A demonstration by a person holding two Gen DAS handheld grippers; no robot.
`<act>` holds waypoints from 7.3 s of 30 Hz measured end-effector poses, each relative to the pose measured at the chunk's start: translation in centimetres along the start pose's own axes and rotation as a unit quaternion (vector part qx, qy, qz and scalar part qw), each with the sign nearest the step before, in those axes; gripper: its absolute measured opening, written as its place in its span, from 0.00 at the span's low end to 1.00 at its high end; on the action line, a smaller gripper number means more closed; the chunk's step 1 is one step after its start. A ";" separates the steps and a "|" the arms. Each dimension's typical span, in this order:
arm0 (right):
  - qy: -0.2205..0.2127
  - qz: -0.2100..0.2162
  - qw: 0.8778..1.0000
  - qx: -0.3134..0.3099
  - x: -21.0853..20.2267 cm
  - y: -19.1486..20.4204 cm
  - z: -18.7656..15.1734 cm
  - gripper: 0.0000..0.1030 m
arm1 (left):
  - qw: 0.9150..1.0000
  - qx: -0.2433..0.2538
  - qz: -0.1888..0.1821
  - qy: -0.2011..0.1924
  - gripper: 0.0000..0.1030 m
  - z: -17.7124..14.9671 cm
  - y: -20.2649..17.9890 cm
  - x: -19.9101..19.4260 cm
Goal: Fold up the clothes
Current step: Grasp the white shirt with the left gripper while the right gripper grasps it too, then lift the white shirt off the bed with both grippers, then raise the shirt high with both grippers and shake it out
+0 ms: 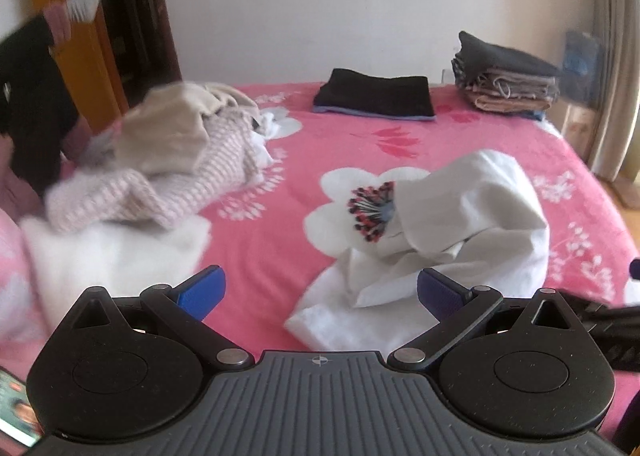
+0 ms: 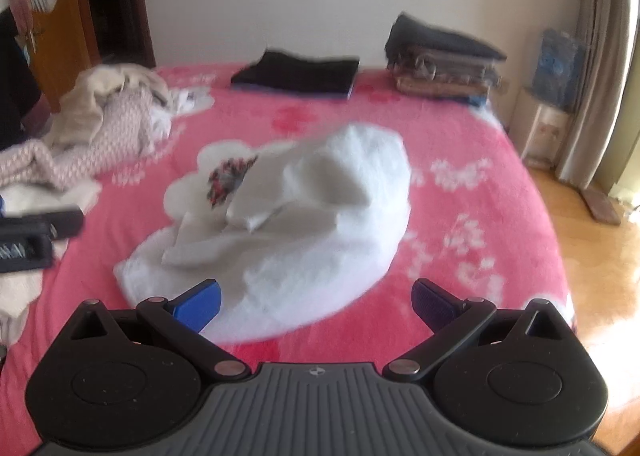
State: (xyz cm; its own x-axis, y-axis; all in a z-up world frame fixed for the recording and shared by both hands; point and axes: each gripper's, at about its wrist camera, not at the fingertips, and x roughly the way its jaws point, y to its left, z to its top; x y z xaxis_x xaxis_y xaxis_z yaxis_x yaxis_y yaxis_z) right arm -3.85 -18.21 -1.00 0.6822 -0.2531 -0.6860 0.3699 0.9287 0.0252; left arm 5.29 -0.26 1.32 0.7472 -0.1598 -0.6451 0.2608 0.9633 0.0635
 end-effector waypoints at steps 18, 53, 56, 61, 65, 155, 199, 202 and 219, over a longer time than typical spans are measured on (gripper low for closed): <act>-0.046 0.075 0.992 -0.094 11.9 0.3 8.2 1.00 | 0.999 -0.006 -0.052 -0.011 0.86 -2.6 0.2 8.2; -0.030 0.070 0.992 -0.100 15.2 0.3 11.4 0.04 | 0.996 -0.060 -0.068 -0.023 0.00 -2.4 0.9 11.7; -0.068 0.079 0.992 -0.071 11.7 -1.2 12.7 0.04 | 0.994 -0.075 -0.063 -0.054 0.00 -1.5 2.3 8.8; -0.116 0.103 0.988 -0.024 5.3 -4.6 14.0 0.03 | 0.988 -0.089 -0.067 -0.108 0.00 -0.5 4.5 3.0; -0.110 0.097 0.989 -0.018 1.6 -7.6 12.4 0.03 | 0.988 -0.071 -0.099 -0.099 0.00 -1.6 4.6 0.0; -0.123 -0.124 0.977 -0.120 -2.5 -8.2 3.0 0.12 | 0.925 -0.149 -0.298 -0.184 0.00 5.4 5.2 -2.7; -0.557 -0.022 0.820 -0.129 -32.9 -9.1 15.4 0.09 | 0.850 0.005 -0.132 -0.510 0.00 18.5 4.5 -32.1; -0.531 -0.028 0.837 -0.128 -29.8 -9.5 16.3 0.09 | 0.872 0.004 -0.134 -0.470 0.00 19.4 3.4 -27.1; -0.276 -0.124 0.946 -0.117 6.1 -10.2 24.0 0.09 | 0.970 0.000 -0.133 -0.202 0.00 22.4 -2.7 15.5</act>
State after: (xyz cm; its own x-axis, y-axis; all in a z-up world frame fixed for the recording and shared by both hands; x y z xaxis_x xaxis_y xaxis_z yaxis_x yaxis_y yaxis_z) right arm 11.70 -35.68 12.01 0.8422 -0.5139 -0.1631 0.4560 0.8404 -0.2931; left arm 29.88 -10.23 8.24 0.8329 -0.4735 -0.2866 0.4765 0.8769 -0.0641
